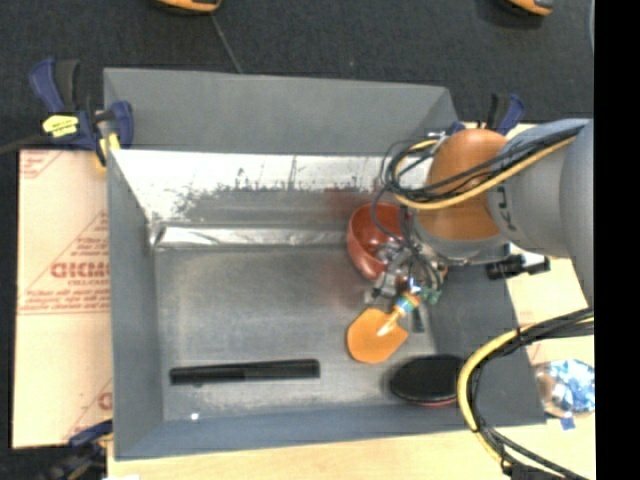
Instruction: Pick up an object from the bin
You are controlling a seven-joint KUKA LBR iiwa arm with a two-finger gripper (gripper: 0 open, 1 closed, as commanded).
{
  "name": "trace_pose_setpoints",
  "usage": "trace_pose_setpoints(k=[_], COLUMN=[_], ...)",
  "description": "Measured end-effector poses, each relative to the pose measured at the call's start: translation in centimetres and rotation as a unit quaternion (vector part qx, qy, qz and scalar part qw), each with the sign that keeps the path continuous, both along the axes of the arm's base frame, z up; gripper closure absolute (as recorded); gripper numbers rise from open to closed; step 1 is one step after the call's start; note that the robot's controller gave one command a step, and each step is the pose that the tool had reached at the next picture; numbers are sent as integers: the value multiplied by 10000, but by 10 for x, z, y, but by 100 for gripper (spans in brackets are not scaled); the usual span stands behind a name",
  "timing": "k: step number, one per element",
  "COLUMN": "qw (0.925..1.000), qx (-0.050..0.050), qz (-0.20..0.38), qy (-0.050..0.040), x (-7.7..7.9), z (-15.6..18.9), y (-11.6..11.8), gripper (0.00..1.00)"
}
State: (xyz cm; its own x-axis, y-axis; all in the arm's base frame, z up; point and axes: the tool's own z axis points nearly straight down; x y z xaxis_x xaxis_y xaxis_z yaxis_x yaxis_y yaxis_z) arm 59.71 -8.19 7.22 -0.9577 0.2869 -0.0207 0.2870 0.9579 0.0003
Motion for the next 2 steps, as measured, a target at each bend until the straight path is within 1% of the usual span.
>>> trace_pose_setpoints(k=[1, 2], qw=[9945, 9997], qx=[48, -18], qz=[-1041, -151], qy=[-45, -175], x=[-42, -36], z=[28, 14], y=[-8, -30], gripper=[100, 100])
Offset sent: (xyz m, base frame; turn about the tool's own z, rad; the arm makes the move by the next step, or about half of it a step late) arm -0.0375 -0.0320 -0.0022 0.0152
